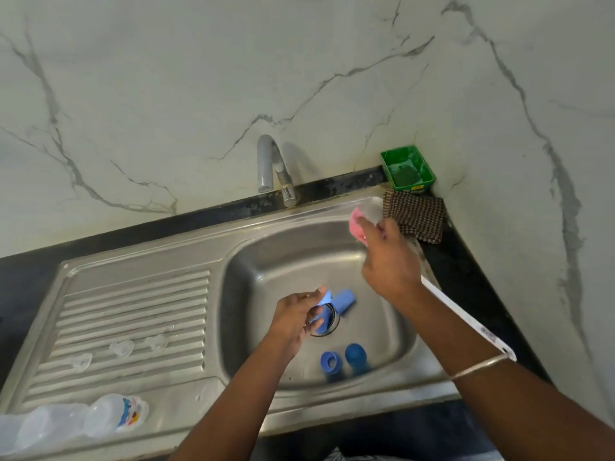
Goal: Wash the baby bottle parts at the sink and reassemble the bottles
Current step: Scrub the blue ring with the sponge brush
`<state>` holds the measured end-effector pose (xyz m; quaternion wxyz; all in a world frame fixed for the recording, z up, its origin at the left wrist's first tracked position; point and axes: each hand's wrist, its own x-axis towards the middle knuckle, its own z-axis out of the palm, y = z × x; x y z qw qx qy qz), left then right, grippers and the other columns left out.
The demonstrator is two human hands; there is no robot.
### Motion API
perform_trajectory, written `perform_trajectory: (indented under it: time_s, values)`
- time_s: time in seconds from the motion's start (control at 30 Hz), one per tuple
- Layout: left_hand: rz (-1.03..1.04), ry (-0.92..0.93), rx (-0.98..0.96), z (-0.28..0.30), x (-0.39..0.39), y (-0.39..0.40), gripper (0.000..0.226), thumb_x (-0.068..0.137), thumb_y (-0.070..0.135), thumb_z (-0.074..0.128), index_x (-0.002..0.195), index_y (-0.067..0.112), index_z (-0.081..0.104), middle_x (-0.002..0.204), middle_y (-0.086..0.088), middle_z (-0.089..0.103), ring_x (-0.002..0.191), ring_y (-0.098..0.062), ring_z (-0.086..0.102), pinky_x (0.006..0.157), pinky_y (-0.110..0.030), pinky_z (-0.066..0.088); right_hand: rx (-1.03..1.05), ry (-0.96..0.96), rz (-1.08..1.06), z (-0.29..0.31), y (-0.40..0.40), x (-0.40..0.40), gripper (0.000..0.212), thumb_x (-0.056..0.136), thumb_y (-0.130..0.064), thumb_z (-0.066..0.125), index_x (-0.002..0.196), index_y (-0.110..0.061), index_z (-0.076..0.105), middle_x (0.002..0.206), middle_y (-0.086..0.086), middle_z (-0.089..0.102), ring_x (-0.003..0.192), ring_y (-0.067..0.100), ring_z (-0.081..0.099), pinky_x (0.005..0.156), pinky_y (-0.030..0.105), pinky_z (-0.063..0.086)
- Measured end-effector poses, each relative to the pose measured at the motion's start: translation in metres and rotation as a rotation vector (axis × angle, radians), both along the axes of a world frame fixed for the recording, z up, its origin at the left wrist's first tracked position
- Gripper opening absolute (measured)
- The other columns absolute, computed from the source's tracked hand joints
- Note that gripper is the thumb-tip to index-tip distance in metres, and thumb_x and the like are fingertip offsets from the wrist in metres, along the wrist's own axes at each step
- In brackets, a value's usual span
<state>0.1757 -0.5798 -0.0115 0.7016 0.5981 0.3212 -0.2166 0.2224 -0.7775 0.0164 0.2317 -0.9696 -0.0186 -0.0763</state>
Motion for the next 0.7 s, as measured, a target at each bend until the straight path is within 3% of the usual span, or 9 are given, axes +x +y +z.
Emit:
perform_trajectory:
  time_s: [0.07, 0.2, 0.3, 0.43, 0.53, 0.6, 0.7]
  values:
    - [-0.007, -0.06, -0.054, -0.002, -0.005, 0.014, 0.041, 0.079, 0.033, 0.082, 0.108, 0.007, 0.07, 0.093, -0.007, 0.07, 0.086, -0.017, 0.064, 0.081, -0.04, 0.061, 0.077, 0.032, 0.061, 0.0, 0.015, -0.011, 0.075, 0.084, -0.011, 0.058, 0.149, -0.042, 0.034, 0.123, 0.005, 0.045, 0.094, 0.029, 0.058, 0.071, 0.035, 0.049]
    - [-0.004, -0.131, -0.197, -0.003, -0.015, 0.034, 0.024, 0.088, 0.029, 0.069, 0.105, 0.011, 0.07, 0.099, -0.006, 0.069, 0.09, -0.019, 0.063, 0.083, -0.047, 0.058, 0.278, 0.142, 0.215, -0.002, 0.041, -0.029, 0.052, 0.09, -0.027, 0.064, 0.138, -0.045, 0.053, 0.111, -0.002, 0.06, 0.095, 0.019, 0.063, 0.084, 0.037, 0.054]
    - [-0.019, -0.155, -0.293, 0.0, -0.021, 0.048, 0.018, 0.098, 0.025, 0.058, 0.103, 0.011, 0.069, 0.097, -0.007, 0.071, 0.084, -0.017, 0.07, 0.086, -0.052, 0.056, 0.231, 0.202, 0.292, -0.002, 0.063, -0.04, 0.042, 0.091, -0.028, 0.064, 0.13, -0.045, 0.06, 0.112, -0.009, 0.065, 0.104, 0.013, 0.063, 0.088, 0.037, 0.054]
    - [-0.015, -0.213, -0.395, 0.005, -0.03, 0.058, 0.015, 0.101, 0.02, 0.054, 0.11, 0.012, 0.063, 0.096, -0.008, 0.072, 0.088, -0.02, 0.069, 0.087, -0.041, 0.056, 0.22, 0.206, 0.319, 0.0, 0.087, -0.05, 0.028, 0.094, -0.039, 0.062, 0.122, -0.042, 0.066, 0.116, -0.021, 0.068, 0.108, 0.001, 0.061, 0.09, 0.032, 0.053]
    - [-0.001, -0.261, -0.335, 0.005, -0.036, 0.066, 0.017, 0.098, 0.028, 0.056, 0.1, 0.011, 0.06, 0.086, -0.007, 0.065, 0.072, -0.012, 0.064, 0.069, -0.022, 0.056, 0.349, 0.23, 0.271, 0.007, 0.106, -0.059, 0.027, 0.092, -0.056, 0.06, 0.108, -0.038, 0.072, 0.102, -0.026, 0.071, 0.097, -0.007, 0.064, 0.084, 0.022, 0.052]
    - [-0.013, -0.28, -0.277, 0.003, -0.039, 0.067, 0.029, 0.102, 0.035, 0.048, 0.1, 0.012, 0.065, 0.08, -0.006, 0.062, 0.065, -0.009, 0.058, 0.063, -0.019, 0.051, 0.413, 0.259, 0.234, 0.009, 0.116, -0.064, 0.026, 0.092, -0.054, 0.063, 0.1, -0.033, 0.074, 0.09, -0.022, 0.073, 0.085, -0.006, 0.065, 0.074, 0.018, 0.051]
    - [-0.018, -0.322, -0.209, 0.003, -0.043, 0.068, 0.046, 0.105, 0.042, 0.038, 0.087, 0.021, 0.074, 0.07, -0.001, 0.061, 0.058, -0.007, 0.051, 0.062, -0.02, 0.045, 0.453, 0.292, 0.185, 0.01, 0.132, -0.068, 0.025, 0.094, -0.048, 0.063, 0.091, -0.025, 0.074, 0.078, -0.009, 0.072, 0.075, 0.006, 0.066, 0.066, 0.025, 0.051]
